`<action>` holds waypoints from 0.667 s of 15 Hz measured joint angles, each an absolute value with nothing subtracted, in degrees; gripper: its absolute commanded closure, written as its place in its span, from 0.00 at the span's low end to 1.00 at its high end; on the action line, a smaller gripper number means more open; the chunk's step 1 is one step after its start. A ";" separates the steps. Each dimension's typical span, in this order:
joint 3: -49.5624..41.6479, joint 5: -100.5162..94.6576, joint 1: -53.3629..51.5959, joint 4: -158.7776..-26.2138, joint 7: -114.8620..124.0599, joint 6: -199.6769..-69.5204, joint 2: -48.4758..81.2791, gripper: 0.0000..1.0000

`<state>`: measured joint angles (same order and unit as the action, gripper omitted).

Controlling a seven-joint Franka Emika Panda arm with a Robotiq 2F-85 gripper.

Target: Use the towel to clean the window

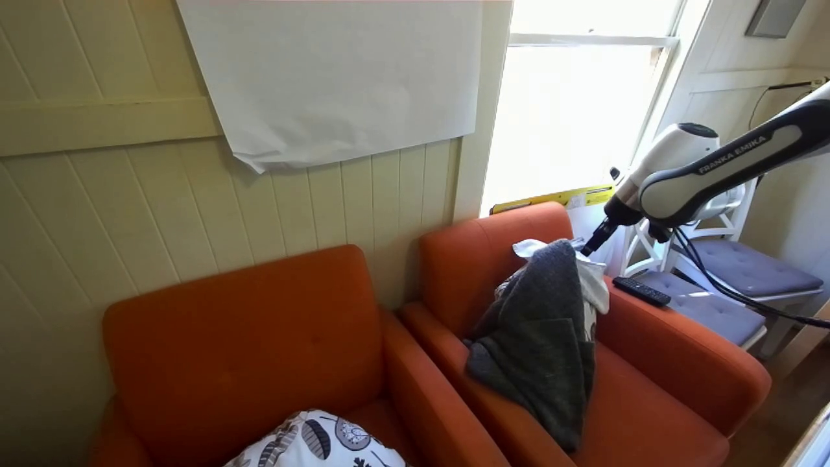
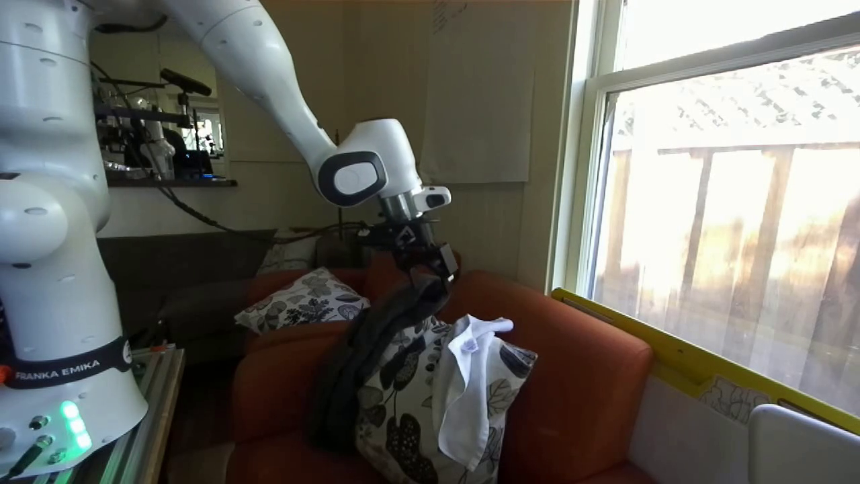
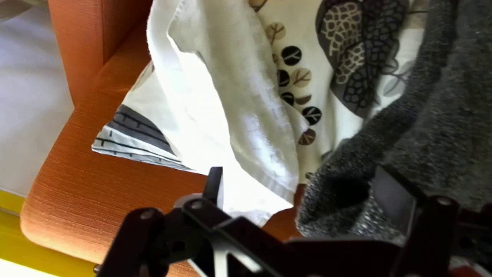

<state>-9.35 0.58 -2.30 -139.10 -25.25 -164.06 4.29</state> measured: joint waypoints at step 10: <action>-3.87 8.32 4.10 -134.04 -43.65 -173.61 17.57 0.00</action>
